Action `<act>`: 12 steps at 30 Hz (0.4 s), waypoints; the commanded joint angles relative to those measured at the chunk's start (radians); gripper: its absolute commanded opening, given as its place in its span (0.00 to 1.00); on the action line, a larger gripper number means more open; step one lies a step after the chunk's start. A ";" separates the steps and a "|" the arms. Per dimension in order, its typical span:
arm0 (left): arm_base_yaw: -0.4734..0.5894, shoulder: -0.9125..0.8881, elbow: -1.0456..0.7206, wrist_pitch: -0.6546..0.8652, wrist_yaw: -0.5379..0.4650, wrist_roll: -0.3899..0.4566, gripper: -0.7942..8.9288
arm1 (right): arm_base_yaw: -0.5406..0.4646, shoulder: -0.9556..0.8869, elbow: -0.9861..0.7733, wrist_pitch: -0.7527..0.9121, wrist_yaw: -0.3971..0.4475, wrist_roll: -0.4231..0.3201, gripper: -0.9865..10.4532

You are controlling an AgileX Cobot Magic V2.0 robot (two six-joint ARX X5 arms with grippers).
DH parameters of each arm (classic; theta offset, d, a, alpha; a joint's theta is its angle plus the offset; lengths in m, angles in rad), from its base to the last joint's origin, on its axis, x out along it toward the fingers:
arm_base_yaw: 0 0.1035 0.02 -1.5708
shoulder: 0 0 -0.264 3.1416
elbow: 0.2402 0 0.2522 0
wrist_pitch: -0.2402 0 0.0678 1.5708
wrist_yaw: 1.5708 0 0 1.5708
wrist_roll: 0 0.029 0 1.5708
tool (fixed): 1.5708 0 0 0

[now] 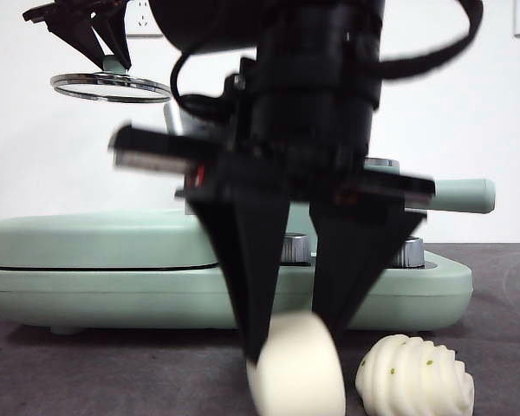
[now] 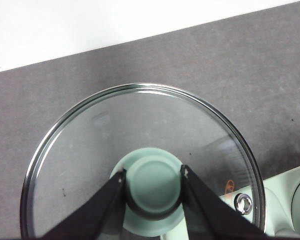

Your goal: Put the buns in a small steamer

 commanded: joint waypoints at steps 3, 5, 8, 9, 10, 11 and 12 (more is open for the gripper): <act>-0.002 0.010 0.035 0.019 0.004 -0.004 0.14 | -0.038 0.013 0.174 -0.152 0.001 -0.090 0.26; -0.002 0.010 0.035 0.019 0.004 -0.004 0.14 | -0.069 0.013 0.259 -0.230 0.000 -0.130 0.26; -0.002 0.010 0.035 0.019 0.004 -0.003 0.14 | -0.133 0.013 0.384 -0.323 0.001 -0.184 0.26; -0.002 0.010 0.035 0.020 0.004 -0.003 0.14 | -0.154 0.013 0.419 -0.339 0.001 -0.200 0.26; -0.002 0.010 0.035 0.021 0.004 -0.004 0.14 | -0.181 0.013 0.461 -0.352 0.001 -0.225 0.26; -0.002 0.010 0.035 0.022 0.004 -0.003 0.14 | -0.208 0.014 0.499 -0.357 0.001 -0.248 0.26; -0.002 0.010 0.035 0.022 0.004 -0.004 0.14 | -0.232 0.018 0.531 -0.360 0.000 -0.267 0.26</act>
